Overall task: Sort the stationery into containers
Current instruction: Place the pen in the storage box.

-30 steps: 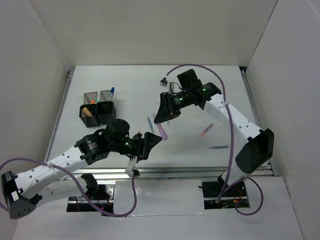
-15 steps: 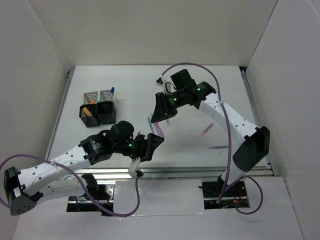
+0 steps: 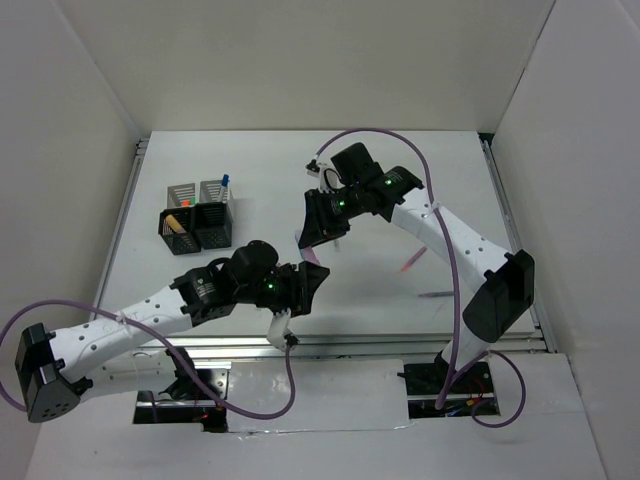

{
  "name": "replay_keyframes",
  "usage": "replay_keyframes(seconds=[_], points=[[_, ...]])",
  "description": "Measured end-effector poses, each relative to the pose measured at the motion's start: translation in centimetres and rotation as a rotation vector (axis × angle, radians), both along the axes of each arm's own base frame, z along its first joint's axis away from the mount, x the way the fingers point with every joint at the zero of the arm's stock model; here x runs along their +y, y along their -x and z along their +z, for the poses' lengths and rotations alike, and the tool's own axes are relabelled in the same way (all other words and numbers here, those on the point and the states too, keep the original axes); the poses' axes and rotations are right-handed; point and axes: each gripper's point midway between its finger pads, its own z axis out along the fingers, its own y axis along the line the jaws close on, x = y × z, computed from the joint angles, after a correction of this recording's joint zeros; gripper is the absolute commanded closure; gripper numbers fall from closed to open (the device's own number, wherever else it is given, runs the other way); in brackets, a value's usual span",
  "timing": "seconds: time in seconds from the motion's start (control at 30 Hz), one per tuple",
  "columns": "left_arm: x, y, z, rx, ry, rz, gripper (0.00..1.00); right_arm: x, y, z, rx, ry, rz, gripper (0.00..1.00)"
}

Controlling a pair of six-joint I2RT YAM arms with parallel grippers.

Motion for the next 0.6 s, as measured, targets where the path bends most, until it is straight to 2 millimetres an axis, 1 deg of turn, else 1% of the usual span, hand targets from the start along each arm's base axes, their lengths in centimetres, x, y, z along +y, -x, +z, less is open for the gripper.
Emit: replay_keyframes(seconds=[0.13,0.17,0.3,0.4,0.43,0.5,0.53,0.57,0.6], points=[[-0.2,-0.3,-0.4,-0.002,-0.010,0.013,0.56,0.0,-0.3,-0.1,-0.009,0.010,-0.012,1.00],[-0.3,-0.3,-0.7,0.003,-0.019,0.015,0.60,0.0,-0.3,-0.1,-0.011,0.012,-0.014,1.00],[-0.5,-0.6,-1.2,0.006,-0.032,0.035,0.65,0.0,-0.7,-0.2,-0.023,0.023,-0.026,1.00],[-0.6,-1.0,-1.6,0.015,-0.040,0.060,0.76,-0.1,-1.0,-0.3,-0.036,0.035,-0.033,1.00],[-0.7,-1.1,-1.7,0.018,-0.041,0.067,0.83,-0.2,-1.1,-0.4,-0.041,0.041,-0.036,1.00],[-0.9,-1.3,-1.8,0.021,-0.042,0.080,0.91,-0.2,-1.2,-0.5,-0.049,0.049,-0.038,1.00],[-1.0,-1.4,-1.8,0.024,-0.037,0.088,0.96,-0.3,-1.3,-0.6,-0.052,0.051,-0.039,0.98],[-1.0,-1.4,-1.7,0.025,-0.034,0.093,1.00,-0.3,-1.3,-0.6,-0.053,0.052,-0.040,0.84],[-1.1,-1.4,-1.6,0.026,-0.029,0.098,1.00,-0.3,-1.3,-0.6,-0.053,0.052,-0.040,0.74]])
